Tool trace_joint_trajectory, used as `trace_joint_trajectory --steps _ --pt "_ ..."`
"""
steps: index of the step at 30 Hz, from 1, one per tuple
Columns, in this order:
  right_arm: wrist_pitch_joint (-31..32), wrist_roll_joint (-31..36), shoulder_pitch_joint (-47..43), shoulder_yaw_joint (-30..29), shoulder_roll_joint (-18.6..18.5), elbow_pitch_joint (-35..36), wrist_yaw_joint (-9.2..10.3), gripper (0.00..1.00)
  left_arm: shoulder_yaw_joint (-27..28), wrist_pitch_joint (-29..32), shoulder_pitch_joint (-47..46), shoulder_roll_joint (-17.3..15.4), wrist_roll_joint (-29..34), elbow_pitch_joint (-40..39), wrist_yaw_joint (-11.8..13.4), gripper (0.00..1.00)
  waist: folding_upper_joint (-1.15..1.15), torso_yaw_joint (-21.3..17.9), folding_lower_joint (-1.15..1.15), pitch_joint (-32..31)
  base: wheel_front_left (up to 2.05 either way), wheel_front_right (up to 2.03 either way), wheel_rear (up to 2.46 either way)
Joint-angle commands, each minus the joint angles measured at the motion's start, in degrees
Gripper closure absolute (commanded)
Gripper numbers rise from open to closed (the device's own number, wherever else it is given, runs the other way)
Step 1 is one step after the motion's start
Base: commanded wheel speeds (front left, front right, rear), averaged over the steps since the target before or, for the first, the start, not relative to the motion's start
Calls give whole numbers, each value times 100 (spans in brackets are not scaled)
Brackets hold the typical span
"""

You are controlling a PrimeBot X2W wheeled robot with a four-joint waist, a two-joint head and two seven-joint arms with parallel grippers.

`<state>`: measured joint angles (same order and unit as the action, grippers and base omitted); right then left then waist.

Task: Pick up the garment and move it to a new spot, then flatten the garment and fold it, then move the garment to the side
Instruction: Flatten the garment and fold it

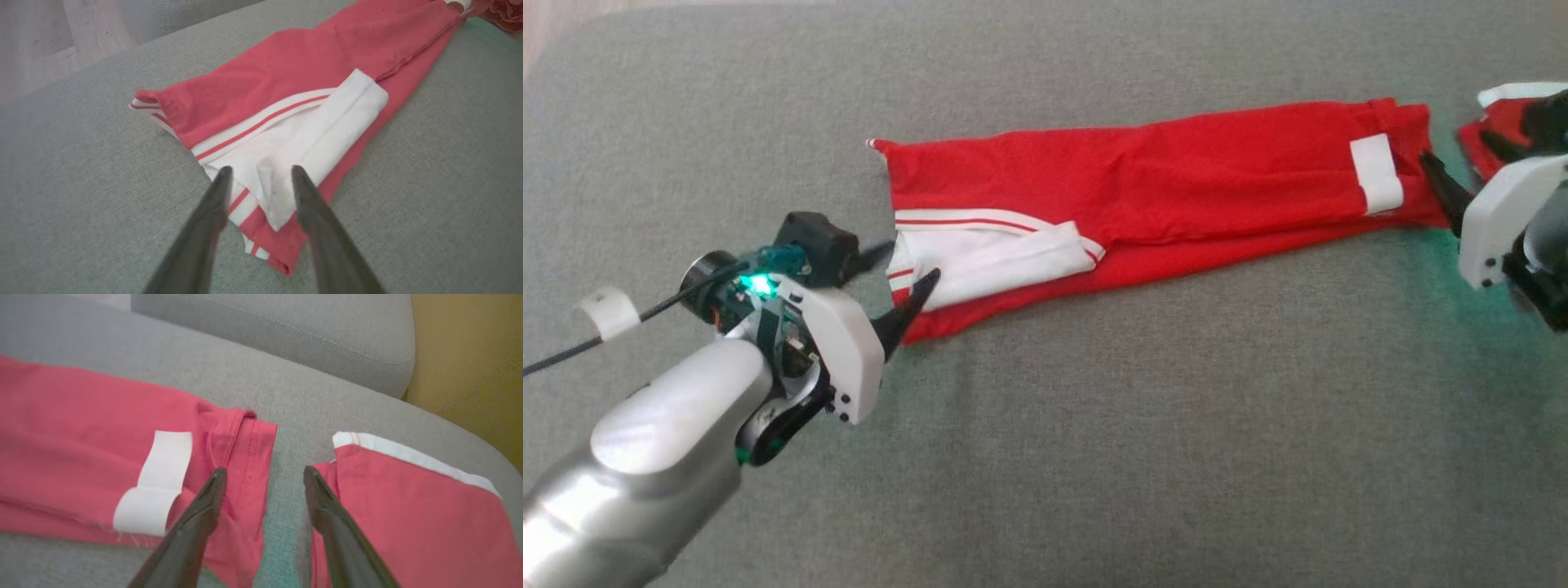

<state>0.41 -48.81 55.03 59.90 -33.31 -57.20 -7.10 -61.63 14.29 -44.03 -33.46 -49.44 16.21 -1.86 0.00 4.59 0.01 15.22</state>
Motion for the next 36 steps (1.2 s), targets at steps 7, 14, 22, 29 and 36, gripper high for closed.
trace_joint_trajectory --steps 7,14,22,29,36 --pt "-466 -569 6 -290 -68 406 -39 0 665 -735 -165 -72 47 129 434 0 0 -159 -1 -369 0 0 0" --pt "-1443 -941 -81 -1030 215 556 -39 0 1501 -2388 -72 254 45 176 1190 0 0 -282 -1 -834 0 0 0" --pt "-1539 43 -906 -3382 961 1654 -39 0 2557 -2921 809 612 38 -148 1831 0 0 -428 -1 -1222 0 0 0" --pt "-1540 1830 -2867 -5364 2270 3121 -39 0 3558 -2927 2234 1283 976 -632 1912 0 0 -451 -1 -1414 0 0 0" --pt "-1540 2793 -4366 -5742 2999 3827 -39 0 4335 -2928 3512 1970 1736 -616 1633 0 0 -483 -1 -1477 0 0 0"
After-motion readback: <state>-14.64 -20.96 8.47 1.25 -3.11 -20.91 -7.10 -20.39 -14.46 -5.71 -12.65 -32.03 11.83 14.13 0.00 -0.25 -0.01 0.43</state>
